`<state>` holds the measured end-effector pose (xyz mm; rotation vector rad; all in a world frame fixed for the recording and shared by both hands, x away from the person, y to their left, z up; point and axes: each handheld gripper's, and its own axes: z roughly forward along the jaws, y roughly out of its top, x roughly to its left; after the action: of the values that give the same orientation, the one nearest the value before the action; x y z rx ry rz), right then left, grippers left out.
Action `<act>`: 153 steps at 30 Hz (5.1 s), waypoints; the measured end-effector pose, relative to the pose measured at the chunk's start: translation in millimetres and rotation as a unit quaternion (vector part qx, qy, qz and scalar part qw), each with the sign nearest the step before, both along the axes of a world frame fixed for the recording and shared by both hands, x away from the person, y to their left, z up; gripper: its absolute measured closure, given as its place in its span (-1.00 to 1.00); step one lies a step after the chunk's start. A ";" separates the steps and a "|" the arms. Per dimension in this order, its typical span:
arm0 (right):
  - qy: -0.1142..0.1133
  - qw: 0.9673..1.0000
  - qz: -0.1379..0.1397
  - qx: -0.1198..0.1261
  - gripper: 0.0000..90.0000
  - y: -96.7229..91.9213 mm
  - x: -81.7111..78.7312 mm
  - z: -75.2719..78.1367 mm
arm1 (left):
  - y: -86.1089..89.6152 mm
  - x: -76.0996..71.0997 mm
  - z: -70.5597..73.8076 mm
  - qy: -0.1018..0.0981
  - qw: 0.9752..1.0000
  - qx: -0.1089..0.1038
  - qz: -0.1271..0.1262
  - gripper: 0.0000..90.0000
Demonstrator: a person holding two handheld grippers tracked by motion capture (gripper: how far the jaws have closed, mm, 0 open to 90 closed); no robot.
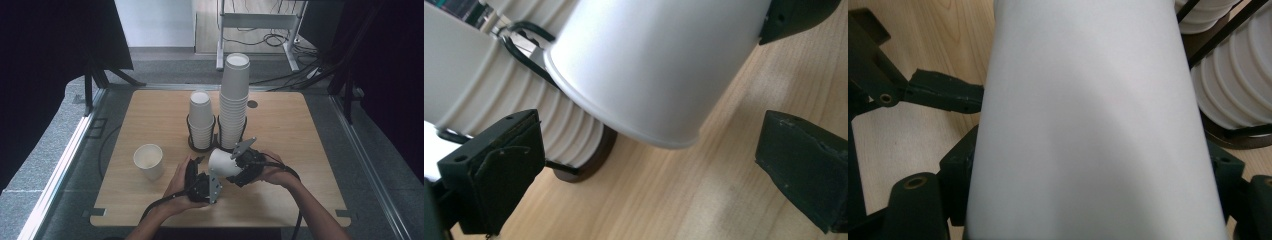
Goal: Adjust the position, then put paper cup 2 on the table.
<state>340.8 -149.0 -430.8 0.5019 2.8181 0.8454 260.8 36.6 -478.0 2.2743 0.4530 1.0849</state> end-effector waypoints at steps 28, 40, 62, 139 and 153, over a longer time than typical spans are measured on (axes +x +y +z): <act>-0.026 0.983 -0.063 0.171 -0.52 -17.2 -15.8 -18.6 | 29.1 5.6 6.1 0.136 0.972 -0.189 0.000 -0.87; -0.043 0.970 -0.094 0.219 -0.52 -23.7 -28.8 -24.9 | 32.1 12.1 9.0 0.176 0.954 -0.242 0.016 -0.82; -0.057 0.957 -0.111 0.262 -0.52 -20.9 -40.7 -36.8 | 45.4 13.5 0.5 0.208 0.934 -0.288 0.029 -0.80; -0.177 0.919 -0.074 0.343 -0.52 1.4 -74.3 -48.3 | 45.8 35.7 21.6 0.353 0.769 -0.526 -0.088 -0.91; -0.175 0.923 -0.083 0.333 -0.53 3.0 -72.6 -52.2 | 37.4 36.3 20.7 0.327 0.776 -0.531 -0.094 -0.75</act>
<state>268.2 -146.0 -483.0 0.5837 2.0830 1.6630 297.0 74.0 -457.2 1.4892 0.8168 -0.1815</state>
